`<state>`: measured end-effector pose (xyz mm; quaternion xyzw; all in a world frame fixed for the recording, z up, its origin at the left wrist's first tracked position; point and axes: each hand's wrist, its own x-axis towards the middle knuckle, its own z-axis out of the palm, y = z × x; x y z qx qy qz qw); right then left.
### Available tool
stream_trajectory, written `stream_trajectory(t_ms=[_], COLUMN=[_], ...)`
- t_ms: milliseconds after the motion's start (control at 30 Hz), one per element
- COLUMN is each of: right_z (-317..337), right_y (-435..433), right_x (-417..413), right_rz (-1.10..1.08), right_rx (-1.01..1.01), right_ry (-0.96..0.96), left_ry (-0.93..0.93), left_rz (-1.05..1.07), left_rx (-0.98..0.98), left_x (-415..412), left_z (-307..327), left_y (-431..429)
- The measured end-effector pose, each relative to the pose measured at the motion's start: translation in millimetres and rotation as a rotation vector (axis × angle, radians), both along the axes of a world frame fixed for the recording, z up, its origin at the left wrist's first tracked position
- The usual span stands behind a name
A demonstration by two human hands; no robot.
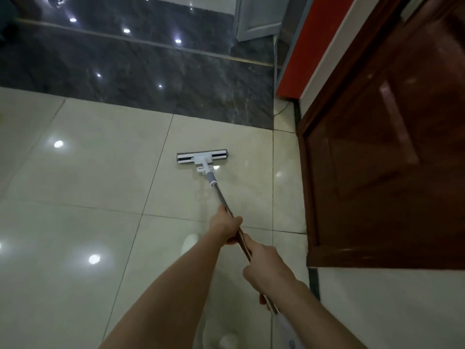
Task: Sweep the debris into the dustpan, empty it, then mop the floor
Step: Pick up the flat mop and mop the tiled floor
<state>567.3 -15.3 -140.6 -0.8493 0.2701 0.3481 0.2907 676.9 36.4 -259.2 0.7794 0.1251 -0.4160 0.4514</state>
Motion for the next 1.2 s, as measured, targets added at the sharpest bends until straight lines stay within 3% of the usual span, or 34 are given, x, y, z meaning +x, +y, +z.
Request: stream_trajectory(t_ms=[267,667,833,1200], right_z=[26,42,31,17], right_y=[32,147,214,307], right_x=[-109,-115,-89,20], right_rz=[0.218,0.601,0.670,0.569], right_rx=[-0.018,0.044,0.120,0.128], right_ry=[-0.011,-0.046,-0.066,-0.036], left_ry=[0.074,0.065,0.032,-0.068], left_rz=[0.213,0.548,0.709,0.717], left_rx=[-0.067,-0.028,-0.009,0.054], left_x=[-121,-165,-153,-45], left_z=[24,44,37,36], left_y=[58,207,286,373])
